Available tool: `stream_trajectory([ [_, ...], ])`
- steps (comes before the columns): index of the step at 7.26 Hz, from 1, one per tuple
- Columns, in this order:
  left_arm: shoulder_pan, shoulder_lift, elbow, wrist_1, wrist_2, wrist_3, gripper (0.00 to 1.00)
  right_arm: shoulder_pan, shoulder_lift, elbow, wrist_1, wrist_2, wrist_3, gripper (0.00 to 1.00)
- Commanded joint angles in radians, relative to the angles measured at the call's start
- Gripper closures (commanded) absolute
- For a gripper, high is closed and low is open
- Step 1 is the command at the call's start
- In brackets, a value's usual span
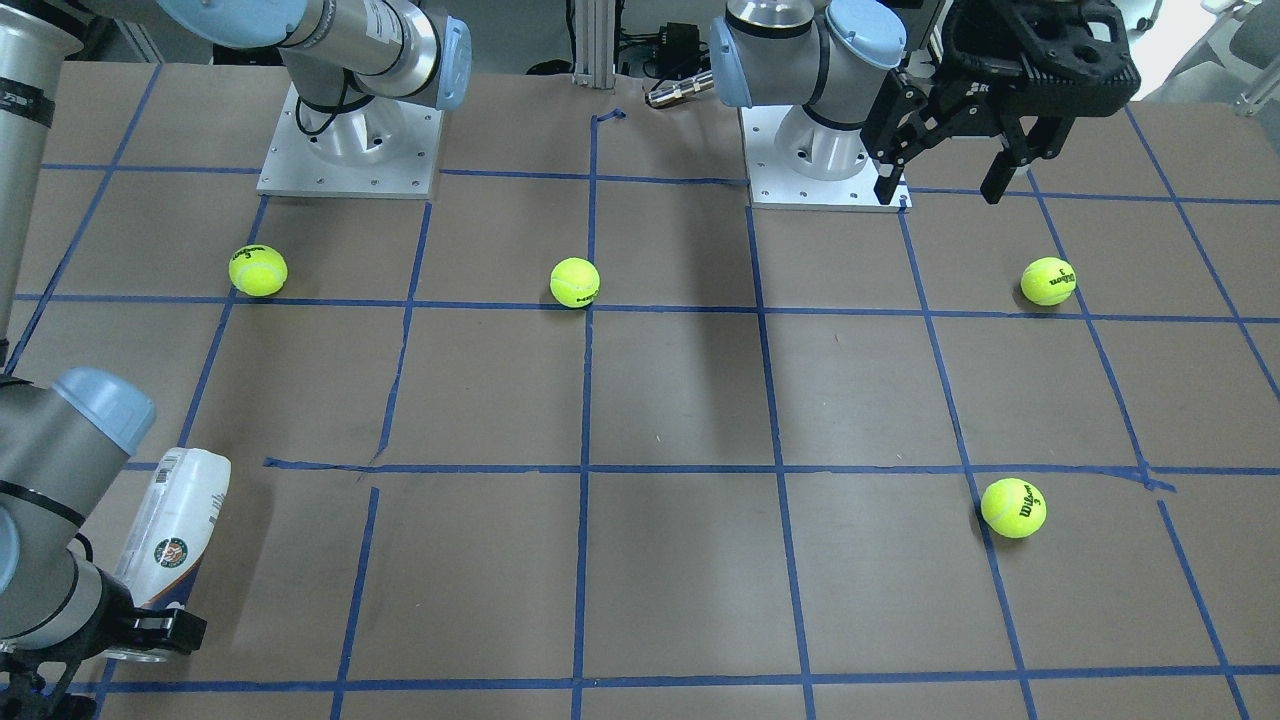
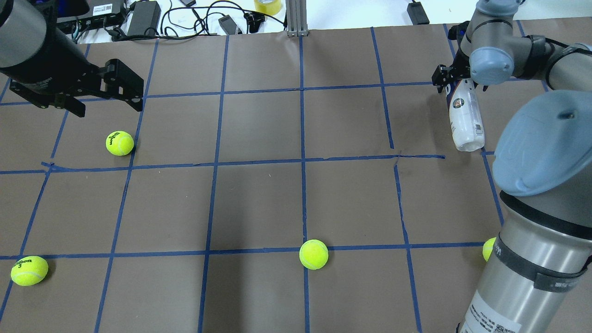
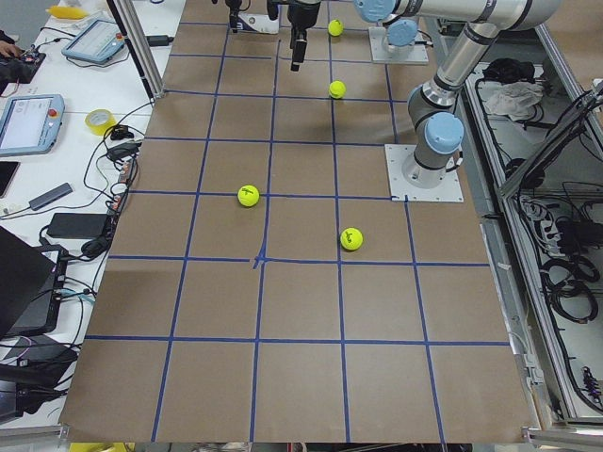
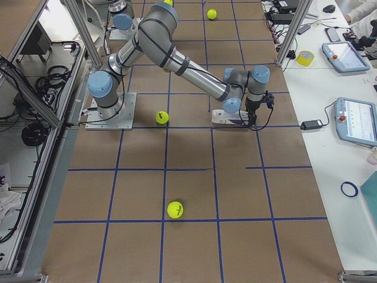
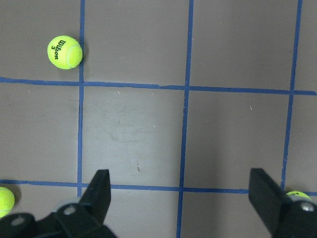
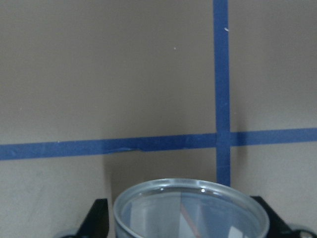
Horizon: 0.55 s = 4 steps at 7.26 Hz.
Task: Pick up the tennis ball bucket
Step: 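Close the right gripper on the tube's rim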
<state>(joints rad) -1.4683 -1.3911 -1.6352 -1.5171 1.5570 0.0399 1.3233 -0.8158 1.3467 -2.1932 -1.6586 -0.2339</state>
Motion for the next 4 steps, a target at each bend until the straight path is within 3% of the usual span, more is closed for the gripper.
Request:
stream_trajectory([
  [1,-0.001,0.001,0.000,-0.002,0.000,0.000,0.00,-0.001,0.000,0.011,-0.011,0.000,-0.019,0.13],
  [2,0.000,0.001,0.000,-0.002,0.000,0.000,0.00,-0.001,0.001,0.011,-0.005,-0.001,-0.021,0.22],
  [4,0.000,0.001,0.000,-0.002,0.000,0.000,0.00,-0.001,-0.013,0.009,0.000,0.008,-0.019,0.29],
])
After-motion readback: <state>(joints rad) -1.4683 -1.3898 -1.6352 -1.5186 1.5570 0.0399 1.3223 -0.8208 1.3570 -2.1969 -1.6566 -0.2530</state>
